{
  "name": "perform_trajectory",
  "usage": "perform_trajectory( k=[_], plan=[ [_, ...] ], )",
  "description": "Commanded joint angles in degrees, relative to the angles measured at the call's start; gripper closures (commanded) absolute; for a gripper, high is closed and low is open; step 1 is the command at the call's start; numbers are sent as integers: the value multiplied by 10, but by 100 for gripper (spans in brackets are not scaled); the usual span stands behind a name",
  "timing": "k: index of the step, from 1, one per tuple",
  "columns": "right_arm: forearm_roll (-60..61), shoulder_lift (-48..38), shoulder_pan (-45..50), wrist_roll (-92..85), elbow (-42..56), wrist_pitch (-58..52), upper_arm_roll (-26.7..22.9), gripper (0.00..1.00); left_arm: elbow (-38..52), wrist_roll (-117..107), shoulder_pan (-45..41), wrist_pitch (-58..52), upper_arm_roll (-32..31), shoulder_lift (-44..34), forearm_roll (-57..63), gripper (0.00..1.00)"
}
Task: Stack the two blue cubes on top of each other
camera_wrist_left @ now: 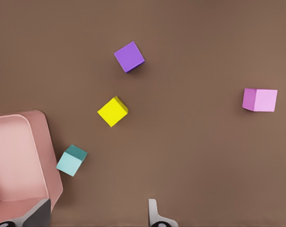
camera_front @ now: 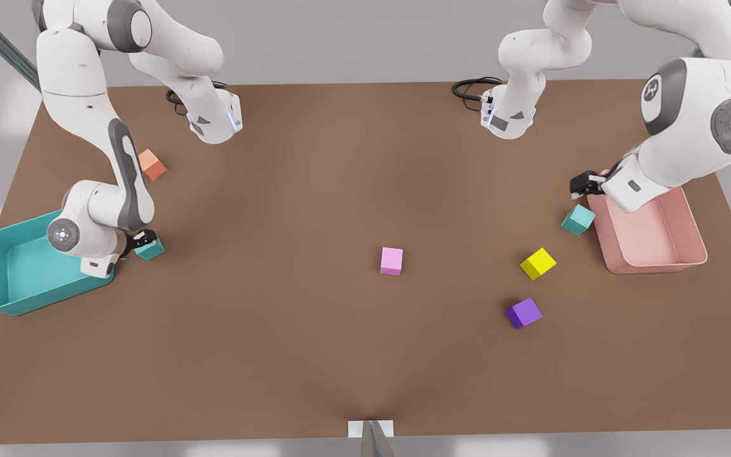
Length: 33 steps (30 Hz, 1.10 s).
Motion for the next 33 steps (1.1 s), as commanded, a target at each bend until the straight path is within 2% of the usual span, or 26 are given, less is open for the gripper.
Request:
perform_trajectory(
  k=[1, 23, 25, 27, 29, 31, 33],
  plan=[
    [0, 0, 0, 40, -5, 14, -2, 0, 0, 0, 2, -9, 0, 0, -2, 0],
    [0, 40, -1, 41, -53, 92, -19, 1, -3, 1, 26, -15, -1, 24, -1, 0],
    [0, 43, 0, 40, -53, 93, -19, 14, -4, -5, 5, -19, -5, 31, -5, 0],
    [0, 46, 0, 39, -50, 92, -19, 18, -3, -5, 15, -18, -2, 40, -3, 0],
    [0, 45, 1, 39, -50, 88, -19, 19, -2, -5, 22, -15, -1, 50, -1, 0],
    [0, 40, 4, 39, -48, 78, -19, 32, 0, -5, 27, -15, -1, 50, -1, 0],
    [1, 38, 5, 39, -38, 56, -18, 39, 0, -5, 27, -15, -1, 49, -1, 0]
  ],
)
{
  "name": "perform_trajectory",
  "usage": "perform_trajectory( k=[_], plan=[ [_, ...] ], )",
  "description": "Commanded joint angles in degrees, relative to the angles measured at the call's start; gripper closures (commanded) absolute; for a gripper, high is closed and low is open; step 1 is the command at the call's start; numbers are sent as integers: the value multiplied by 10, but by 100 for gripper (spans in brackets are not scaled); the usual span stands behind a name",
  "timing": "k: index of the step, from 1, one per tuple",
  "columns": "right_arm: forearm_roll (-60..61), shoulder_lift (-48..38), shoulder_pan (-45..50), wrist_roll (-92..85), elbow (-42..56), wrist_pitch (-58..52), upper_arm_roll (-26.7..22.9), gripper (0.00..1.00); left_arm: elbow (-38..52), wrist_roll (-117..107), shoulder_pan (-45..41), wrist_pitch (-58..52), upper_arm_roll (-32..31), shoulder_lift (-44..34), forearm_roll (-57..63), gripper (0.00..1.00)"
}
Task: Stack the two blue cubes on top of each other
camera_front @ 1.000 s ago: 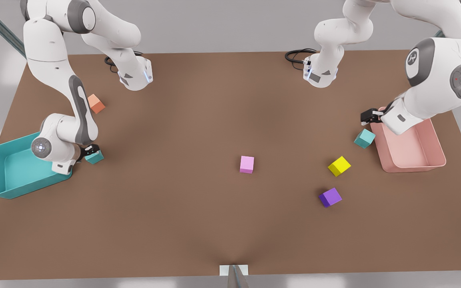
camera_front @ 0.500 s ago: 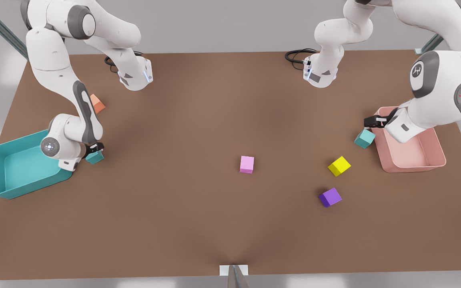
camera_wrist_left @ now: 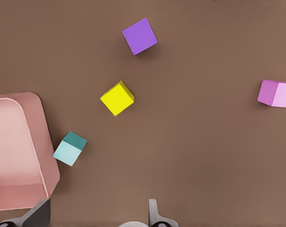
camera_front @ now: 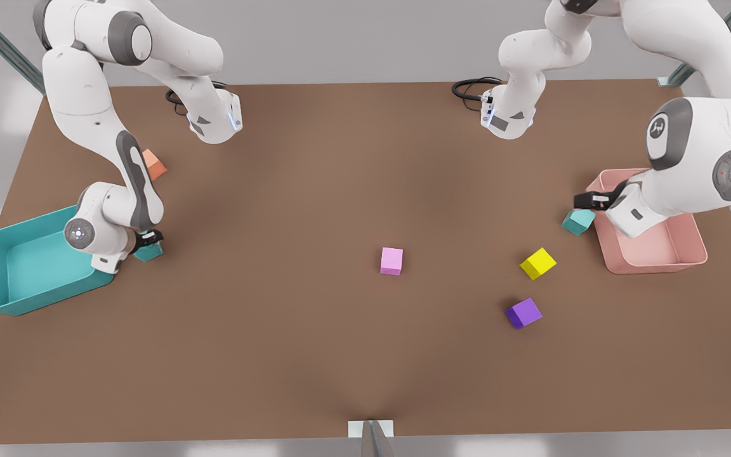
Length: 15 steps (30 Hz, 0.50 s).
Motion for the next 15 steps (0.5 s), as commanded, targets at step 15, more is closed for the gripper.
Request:
perform_trajectory(
  k=[15],
  plan=[
    [274, -21, 396, 385, 169, -189, 7, 39, 0, -3, 6, -1, 1, 0, 0, 0]
  ],
)
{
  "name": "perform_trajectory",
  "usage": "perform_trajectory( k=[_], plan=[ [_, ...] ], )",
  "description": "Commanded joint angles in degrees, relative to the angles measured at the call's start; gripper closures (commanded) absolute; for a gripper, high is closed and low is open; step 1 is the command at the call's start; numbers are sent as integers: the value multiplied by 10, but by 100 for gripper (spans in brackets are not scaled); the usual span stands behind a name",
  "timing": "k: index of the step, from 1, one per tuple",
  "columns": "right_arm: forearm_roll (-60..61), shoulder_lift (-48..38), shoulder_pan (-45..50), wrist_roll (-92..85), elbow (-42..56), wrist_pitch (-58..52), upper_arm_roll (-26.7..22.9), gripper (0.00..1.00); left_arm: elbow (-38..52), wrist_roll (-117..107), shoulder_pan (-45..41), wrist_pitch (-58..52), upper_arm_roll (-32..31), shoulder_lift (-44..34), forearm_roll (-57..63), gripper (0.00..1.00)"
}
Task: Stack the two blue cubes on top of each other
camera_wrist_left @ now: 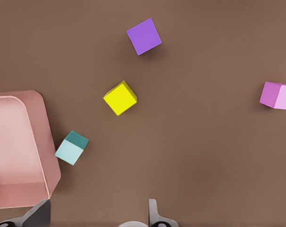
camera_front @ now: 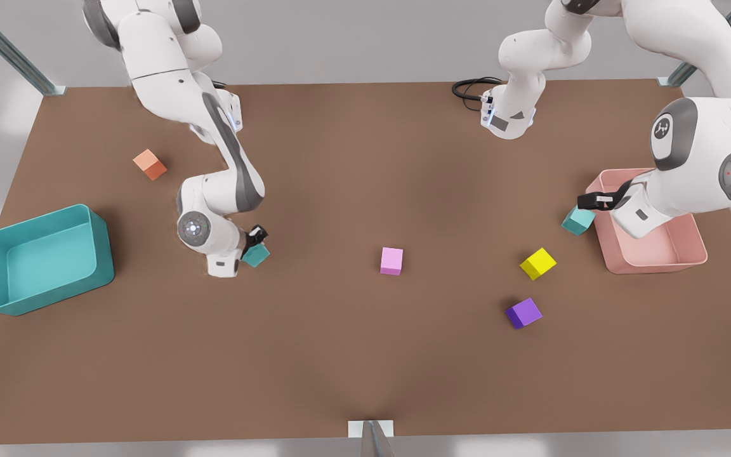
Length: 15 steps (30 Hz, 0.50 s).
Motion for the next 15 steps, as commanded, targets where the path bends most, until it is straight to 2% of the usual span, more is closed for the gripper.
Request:
perform_trajectory(
  k=[1, 7, 9, 10, 11, 13, 15],
  plan=[
    [79, 26, 63, 363, 51, -46, 0, 39, 0, -1, 0, 0, 0, 0, 0, 0],
    [79, 140, 175, 575, 210, -39, -1, 39, -1, -3, 4, -1, 0, 1, -1, 0],
    [77, 165, 209, 614, 226, -31, -5, 39, -6, -9, 0, 21, -2, 14, -2, 0],
    [77, 169, 217, 624, 226, -25, -5, 39, -42, -3, -8, 69, 8, 8, 0, 0],
    [77, 177, 232, 636, 225, -16, -5, 39, -167, 104, -82, 181, 104, -46, -1, 0],
    [76, 195, 269, 663, 221, -1, -17, 39, -202, 285, -85, 221, 125, -37, 3, 0],
    [76, 208, 287, 670, 221, 12, -27, 39, -250, 336, -82, 284, 130, -37, 20, 0]
  ],
)
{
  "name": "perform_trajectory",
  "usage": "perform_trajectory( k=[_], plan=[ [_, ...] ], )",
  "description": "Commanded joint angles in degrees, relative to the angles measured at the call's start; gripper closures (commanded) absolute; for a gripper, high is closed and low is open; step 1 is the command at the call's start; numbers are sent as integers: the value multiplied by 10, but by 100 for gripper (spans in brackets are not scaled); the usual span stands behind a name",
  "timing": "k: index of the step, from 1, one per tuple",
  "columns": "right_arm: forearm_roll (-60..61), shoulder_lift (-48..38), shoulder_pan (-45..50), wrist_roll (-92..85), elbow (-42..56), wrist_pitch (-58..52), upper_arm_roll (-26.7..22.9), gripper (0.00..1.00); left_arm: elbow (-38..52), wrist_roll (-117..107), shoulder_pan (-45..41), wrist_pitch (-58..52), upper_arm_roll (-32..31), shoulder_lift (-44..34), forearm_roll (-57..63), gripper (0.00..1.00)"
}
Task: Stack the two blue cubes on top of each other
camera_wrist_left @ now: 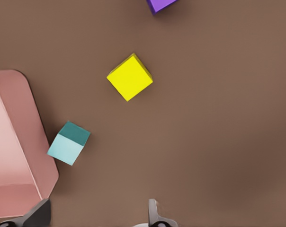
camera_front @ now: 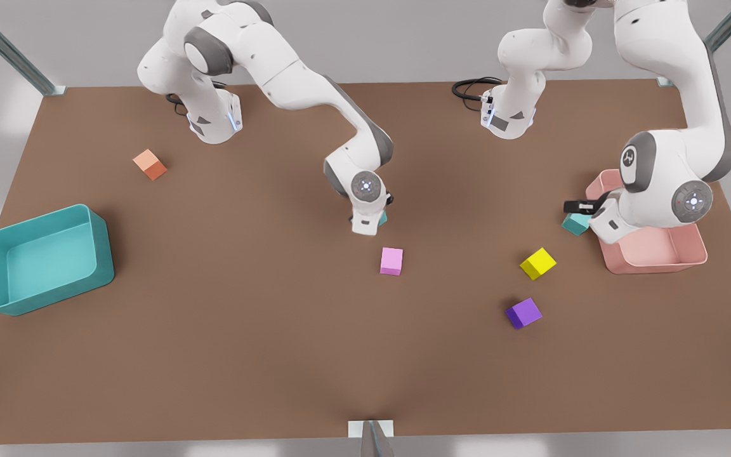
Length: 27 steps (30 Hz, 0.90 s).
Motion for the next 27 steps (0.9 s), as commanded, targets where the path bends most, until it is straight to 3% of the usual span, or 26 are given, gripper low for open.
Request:
perform_trajectory(
  k=[1, 3, 4, 5, 12, 15, 18, 20, 21, 23, 25, 27],
  plan=[
    [-5, 13, 8, 344, 3, 28, -4, 39, -49, 307, 3, 200, 11, 0, 18, 0],
    [-5, 19, 9, 347, 6, 37, -4, 37, -79, 374, 15, 276, 13, 21, 28, 0],
    [-5, 26, 9, 348, 6, 45, -3, 10, -117, 437, 19, 334, 14, 32, 29, 0],
    [-5, 27, 9, 348, 6, 46, -4, 0, -122, 463, 25, 338, 20, 38, 56, 0],
    [-3, 15, 8, 342, 14, 27, -11, 0, -174, 468, 38, 400, 22, 67, 69, 0],
    [0, -13, -7, 337, 35, -58, -32, 0, -187, 482, 53, 398, 22, 65, 69, 0],
    [13, -106, -83, 337, 45, -201, -32, 0, -193, 482, 56, 402, 22, 67, 69, 0],
    [9, -165, -170, 211, 1, -292, -50, 0, -199, 482, 57, 402, 25, 69, 69, 0],
    [-21, -161, -202, 98, 0, -364, -106, 0, -205, 483, 67, 402, 27, 68, 70, 0],
    [-81, -151, -220, -89, -50, -368, -212, 0, -207, 482, 68, 402, 29, 68, 70, 0],
    [-78, -94, -310, -273, -39, -342, -229, 0, -218, 481, 68, 402, 29, 66, 70, 0],
    [-107, -82, -338, -381, 20, -339, -235, 0, -223, 467, 68, 403, 29, 64, 68, 0]
  ],
)
